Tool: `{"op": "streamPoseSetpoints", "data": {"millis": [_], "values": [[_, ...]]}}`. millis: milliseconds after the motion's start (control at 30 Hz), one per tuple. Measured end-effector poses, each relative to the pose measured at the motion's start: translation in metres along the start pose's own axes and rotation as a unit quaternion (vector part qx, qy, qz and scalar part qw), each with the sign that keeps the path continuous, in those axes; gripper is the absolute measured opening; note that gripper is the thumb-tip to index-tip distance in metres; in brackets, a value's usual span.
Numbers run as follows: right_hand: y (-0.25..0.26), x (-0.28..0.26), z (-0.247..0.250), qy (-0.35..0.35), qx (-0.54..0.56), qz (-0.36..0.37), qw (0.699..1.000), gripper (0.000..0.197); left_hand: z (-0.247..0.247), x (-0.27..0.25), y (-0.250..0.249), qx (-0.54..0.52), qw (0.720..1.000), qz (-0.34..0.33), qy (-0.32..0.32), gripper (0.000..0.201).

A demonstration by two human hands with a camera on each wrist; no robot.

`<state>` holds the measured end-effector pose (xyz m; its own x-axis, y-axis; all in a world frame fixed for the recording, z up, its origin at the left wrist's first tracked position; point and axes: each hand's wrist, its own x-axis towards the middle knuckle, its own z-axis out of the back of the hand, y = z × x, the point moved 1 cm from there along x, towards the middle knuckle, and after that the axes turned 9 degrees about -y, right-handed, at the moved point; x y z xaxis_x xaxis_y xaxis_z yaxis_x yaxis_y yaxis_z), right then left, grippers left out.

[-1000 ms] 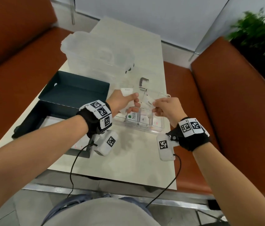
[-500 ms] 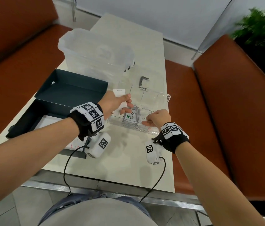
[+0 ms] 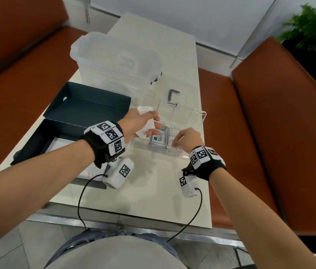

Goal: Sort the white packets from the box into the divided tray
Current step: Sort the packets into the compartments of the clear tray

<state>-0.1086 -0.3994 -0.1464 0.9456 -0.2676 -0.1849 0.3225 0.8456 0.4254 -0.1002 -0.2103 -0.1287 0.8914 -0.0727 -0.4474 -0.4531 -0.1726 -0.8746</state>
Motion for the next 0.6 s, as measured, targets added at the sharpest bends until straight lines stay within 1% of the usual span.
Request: {"op": "streamPoseSetpoints", "data": {"millis": [100,200,300,333,400,467,533,600], "values": [[0.003,0.0,-0.003,0.004,-0.046,0.01,0.999,0.009,-0.001,-0.002,-0.002,-0.023,0.998,0.044,0.036,0.03],[0.006,0.002,-0.003,0.006,-0.065,0.011,0.998,0.01,-0.001,-0.003,-0.003,-0.068,0.99,0.099,0.068,0.039],[0.008,0.004,0.003,-0.003,-0.057,0.017,0.998,0.002,-0.002,-0.004,-0.004,-0.113,0.98,0.136,0.09,0.039],[0.009,0.004,0.006,-0.021,-0.041,0.024,0.999,0.005,-0.002,-0.004,-0.005,-0.12,0.978,0.141,0.095,0.038],[0.014,0.003,0.016,-0.068,0.016,0.051,0.996,0.012,-0.002,-0.005,-0.005,-0.12,0.978,0.14,0.1,0.033],[0.022,-0.001,0.026,-0.098,0.087,0.086,0.988,0.014,-0.003,-0.005,-0.005,-0.103,0.98,0.131,0.105,0.029],[0.03,-0.005,0.034,-0.103,0.138,0.117,0.978,0.013,-0.005,-0.006,-0.005,-0.076,0.985,0.111,0.111,0.027],[0.036,-0.009,0.041,-0.094,0.171,0.121,0.973,0.012,-0.007,-0.005,-0.006,-0.048,0.991,0.068,0.102,0.028]]}}
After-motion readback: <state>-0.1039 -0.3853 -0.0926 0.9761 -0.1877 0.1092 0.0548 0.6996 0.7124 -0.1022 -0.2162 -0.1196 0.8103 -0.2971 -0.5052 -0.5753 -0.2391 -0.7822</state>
